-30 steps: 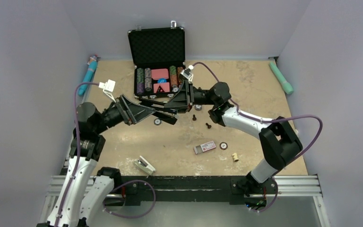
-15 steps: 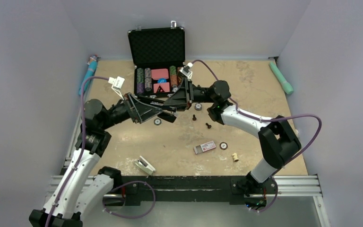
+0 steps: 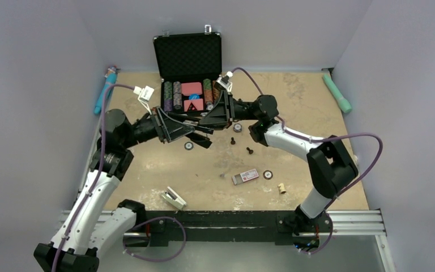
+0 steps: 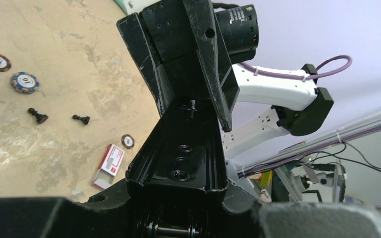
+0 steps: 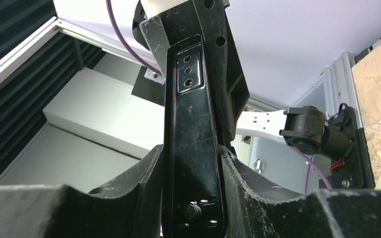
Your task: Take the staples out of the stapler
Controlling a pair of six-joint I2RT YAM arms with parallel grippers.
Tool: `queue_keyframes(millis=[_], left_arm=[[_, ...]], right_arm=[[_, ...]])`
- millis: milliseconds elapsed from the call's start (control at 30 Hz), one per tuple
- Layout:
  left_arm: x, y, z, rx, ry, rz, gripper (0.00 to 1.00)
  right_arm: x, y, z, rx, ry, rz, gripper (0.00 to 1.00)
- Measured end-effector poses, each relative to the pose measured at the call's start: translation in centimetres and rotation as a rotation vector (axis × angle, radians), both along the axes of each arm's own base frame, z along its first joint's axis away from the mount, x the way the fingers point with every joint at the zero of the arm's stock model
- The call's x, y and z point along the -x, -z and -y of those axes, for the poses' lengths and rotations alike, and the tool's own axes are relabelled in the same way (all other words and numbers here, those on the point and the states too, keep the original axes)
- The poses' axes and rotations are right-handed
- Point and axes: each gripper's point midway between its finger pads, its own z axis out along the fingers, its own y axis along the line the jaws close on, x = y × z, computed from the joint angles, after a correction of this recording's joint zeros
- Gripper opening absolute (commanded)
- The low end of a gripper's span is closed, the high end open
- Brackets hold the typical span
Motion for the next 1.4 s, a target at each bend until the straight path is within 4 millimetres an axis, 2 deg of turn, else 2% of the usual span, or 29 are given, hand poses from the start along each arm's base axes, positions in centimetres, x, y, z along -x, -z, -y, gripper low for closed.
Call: queue_keyframes(millis=[300, 333, 367, 433, 533, 700, 867, 967, 1033, 1133, 1233, 1300, 1400], left_arm=[[-0.3, 1.8, -0.4, -0.117, -0.01, -0.034, 0.0], [-0.3, 2.1, -0.5, -0.123, -0.015, -0.045, 0.0], [-0.4, 2.2, -0.5, -0.128, -0.02, -0.052, 0.0], [-0.5, 2.6, -0.7, -0.138, -0.035, -0.071, 0.0], [-0.9, 2.8, -0.9, -0.177, -0.067, -0.125, 0.0], [-2.6, 2.3, -2.4, -0.265, -0.199, -0.217, 0.0], [-2.4, 3.4, -5.0, -0.349, -0.333, -0.348, 0.0], [-2.4, 4.9, -6.7, -0.369, -0.408, -0.459, 0.0], [-2.6, 6.4, -7.5, -0.365, -0.449, -0.531, 0.0], [-2.9, 10.1, -8.4, -0.35, -0.491, -0.682, 0.0], [-2.9, 14.6, -9.2, -0.345, -0.523, -0.868, 0.0], [-2.9, 17.4, -9.6, -0.351, -0.543, -0.989, 0.0], [-2.9, 20.0, -10.0, -0.345, -0.559, -1.128, 0.0]], right_arm=[[-1.9, 1.2, -0.4, 0.006, -0.019, 0.045, 0.0], [-1.9, 1.4, -0.5, 0.011, -0.023, 0.045, 0.04], [-2.0, 1.6, -0.6, 0.016, -0.027, 0.044, 0.24], [-2.0, 1.8, -0.6, 0.028, -0.036, 0.048, 0.49], [-2.3, 2.5, -0.8, 0.059, -0.038, 0.047, 0.68], [-3.3, 5.2, -1.1, 0.166, -0.028, 0.001, 0.74], [-7.1, 7.6, -1.3, 0.351, 0.096, 0.014, 0.74], [-8.7, 8.6, -0.6, 0.456, 0.171, 0.068, 0.73], [-9.4, 10.3, 0.3, 0.531, 0.209, 0.076, 0.72], [-9.3, 13.5, 1.5, 0.649, 0.232, 0.039, 0.72], [-8.7, 15.7, 2.6, 0.742, 0.253, 0.014, 0.72], [-8.3, 16.3, 3.4, 0.787, 0.271, 0.014, 0.72], [-7.6, 15.9, 4.3, 0.808, 0.294, 0.037, 0.72]])
